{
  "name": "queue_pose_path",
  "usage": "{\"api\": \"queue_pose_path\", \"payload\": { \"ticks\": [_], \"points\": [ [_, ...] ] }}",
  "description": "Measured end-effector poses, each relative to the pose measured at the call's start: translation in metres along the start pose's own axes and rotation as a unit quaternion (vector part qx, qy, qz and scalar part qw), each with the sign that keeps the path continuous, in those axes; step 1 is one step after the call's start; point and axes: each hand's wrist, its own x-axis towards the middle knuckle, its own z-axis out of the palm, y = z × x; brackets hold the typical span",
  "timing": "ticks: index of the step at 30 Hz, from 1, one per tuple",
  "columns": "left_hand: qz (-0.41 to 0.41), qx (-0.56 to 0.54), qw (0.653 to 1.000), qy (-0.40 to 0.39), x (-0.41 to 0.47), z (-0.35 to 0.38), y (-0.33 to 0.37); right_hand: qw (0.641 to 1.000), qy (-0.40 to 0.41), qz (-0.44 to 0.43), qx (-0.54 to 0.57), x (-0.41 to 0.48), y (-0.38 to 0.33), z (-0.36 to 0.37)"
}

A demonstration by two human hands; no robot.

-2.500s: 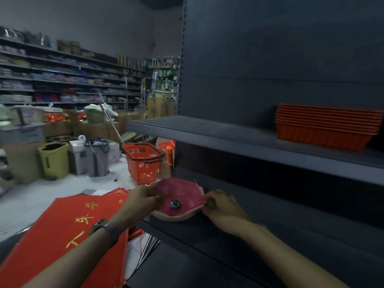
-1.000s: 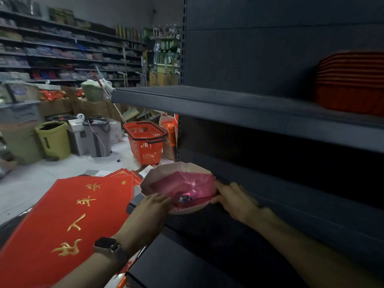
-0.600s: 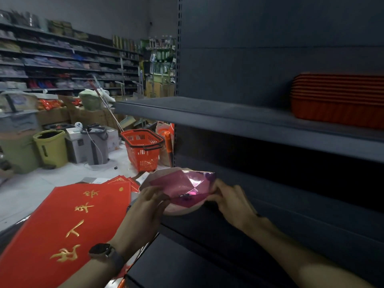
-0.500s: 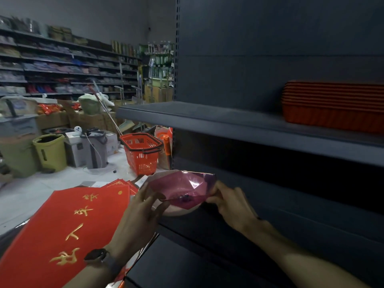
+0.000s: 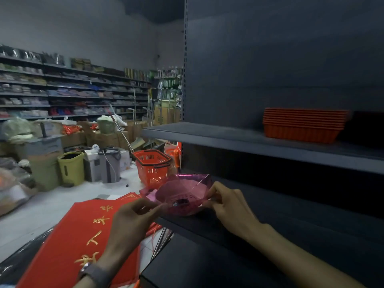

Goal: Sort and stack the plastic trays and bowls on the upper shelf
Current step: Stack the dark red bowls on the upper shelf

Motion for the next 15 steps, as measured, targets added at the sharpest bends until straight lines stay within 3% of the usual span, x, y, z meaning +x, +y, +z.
{"api": "queue_pose_path", "payload": {
  "ticks": [15],
  "points": [
    [0.147, -0.125, 0.981, 0.011, -0.033, -0.034, 0.106, 0.99, 0.096, -0.075, 0.073, -0.056, -0.09, -0.089]
  ]
}}
